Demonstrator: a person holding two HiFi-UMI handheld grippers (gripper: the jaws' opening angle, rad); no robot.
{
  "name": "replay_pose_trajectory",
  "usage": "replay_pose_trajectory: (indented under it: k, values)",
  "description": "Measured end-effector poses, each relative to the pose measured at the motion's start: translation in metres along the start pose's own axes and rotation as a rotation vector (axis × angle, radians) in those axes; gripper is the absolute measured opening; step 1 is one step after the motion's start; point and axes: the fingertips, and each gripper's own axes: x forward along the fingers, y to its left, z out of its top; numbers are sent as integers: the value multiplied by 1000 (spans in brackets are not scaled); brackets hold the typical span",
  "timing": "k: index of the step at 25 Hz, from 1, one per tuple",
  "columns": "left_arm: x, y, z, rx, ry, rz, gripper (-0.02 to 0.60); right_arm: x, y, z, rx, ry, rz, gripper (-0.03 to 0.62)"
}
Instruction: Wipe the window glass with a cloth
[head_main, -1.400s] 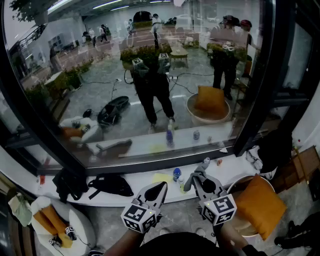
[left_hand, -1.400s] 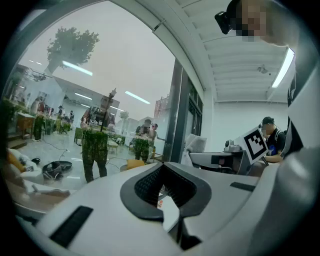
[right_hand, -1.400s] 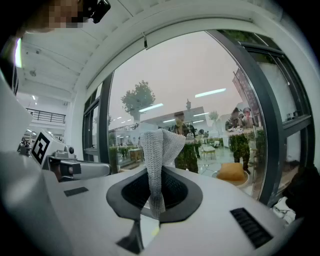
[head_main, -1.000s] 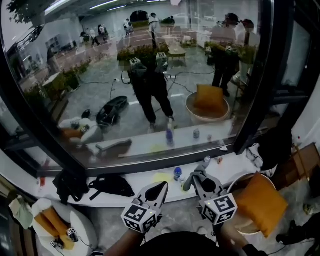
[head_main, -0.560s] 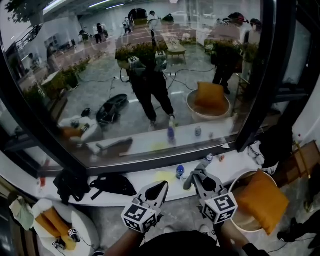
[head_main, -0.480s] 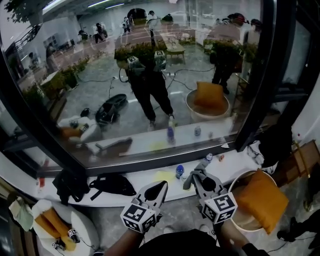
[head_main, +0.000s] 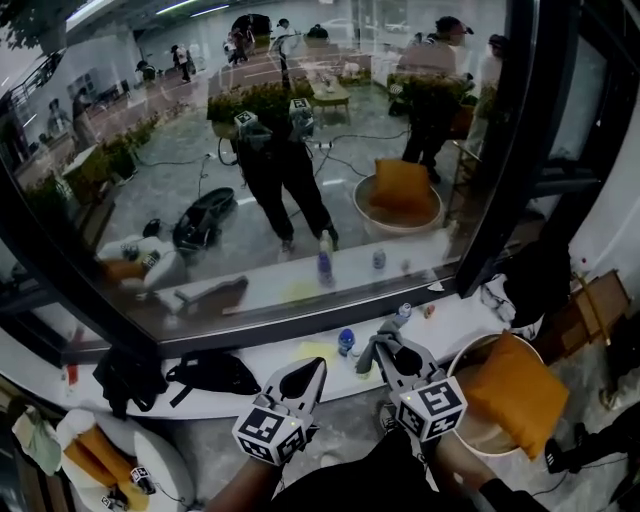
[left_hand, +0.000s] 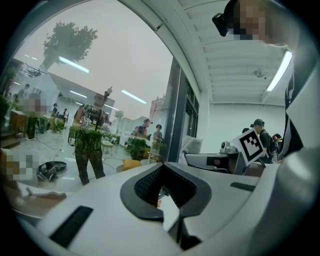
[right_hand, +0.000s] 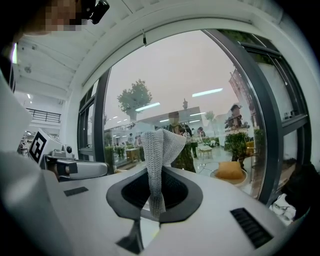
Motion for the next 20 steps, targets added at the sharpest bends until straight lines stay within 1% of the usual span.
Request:
replay_pose_trajectory:
  k: [6,9,11,20]
  values:
    - [36,6,14,24,-27,11,6,21,-36,18,-27,-15,13,52]
    - [57,14,21,0,-39,34,6,36,-60,29,-35,-23,11,52]
    - [71,20,27,-9,-43,44,6,46,-79,37,-42,-29,3,51]
    - [159,40,37,27,-23,29,6,95,-181,71,-69,-78,-65,51]
